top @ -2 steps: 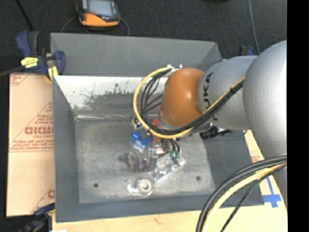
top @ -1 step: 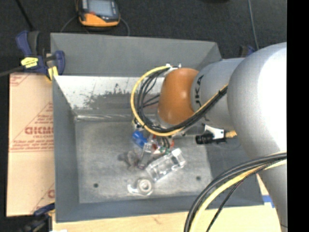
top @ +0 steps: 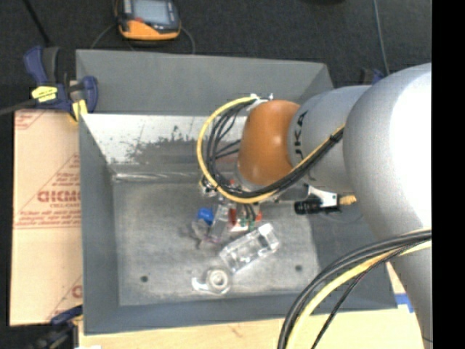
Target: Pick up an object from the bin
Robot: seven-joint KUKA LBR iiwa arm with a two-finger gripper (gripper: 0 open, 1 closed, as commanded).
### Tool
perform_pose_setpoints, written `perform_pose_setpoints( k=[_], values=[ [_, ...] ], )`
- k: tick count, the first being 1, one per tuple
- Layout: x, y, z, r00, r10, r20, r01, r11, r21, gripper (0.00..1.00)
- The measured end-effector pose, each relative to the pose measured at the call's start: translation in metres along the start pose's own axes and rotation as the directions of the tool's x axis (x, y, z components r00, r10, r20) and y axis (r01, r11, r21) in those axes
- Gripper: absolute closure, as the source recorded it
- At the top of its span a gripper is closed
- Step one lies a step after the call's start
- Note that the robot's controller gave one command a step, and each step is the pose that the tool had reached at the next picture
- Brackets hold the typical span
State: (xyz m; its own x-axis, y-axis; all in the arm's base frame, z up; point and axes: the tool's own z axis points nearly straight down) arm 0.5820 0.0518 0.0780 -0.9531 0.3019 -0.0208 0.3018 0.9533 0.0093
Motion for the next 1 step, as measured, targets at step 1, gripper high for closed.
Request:
perform_pose_setpoints(
  k=[1],
  values=[
    [-0.0093,0.014,-0.1364,0.999,-0.032,-0.01,0.032,0.999,0.004,1.0]
  ],
)
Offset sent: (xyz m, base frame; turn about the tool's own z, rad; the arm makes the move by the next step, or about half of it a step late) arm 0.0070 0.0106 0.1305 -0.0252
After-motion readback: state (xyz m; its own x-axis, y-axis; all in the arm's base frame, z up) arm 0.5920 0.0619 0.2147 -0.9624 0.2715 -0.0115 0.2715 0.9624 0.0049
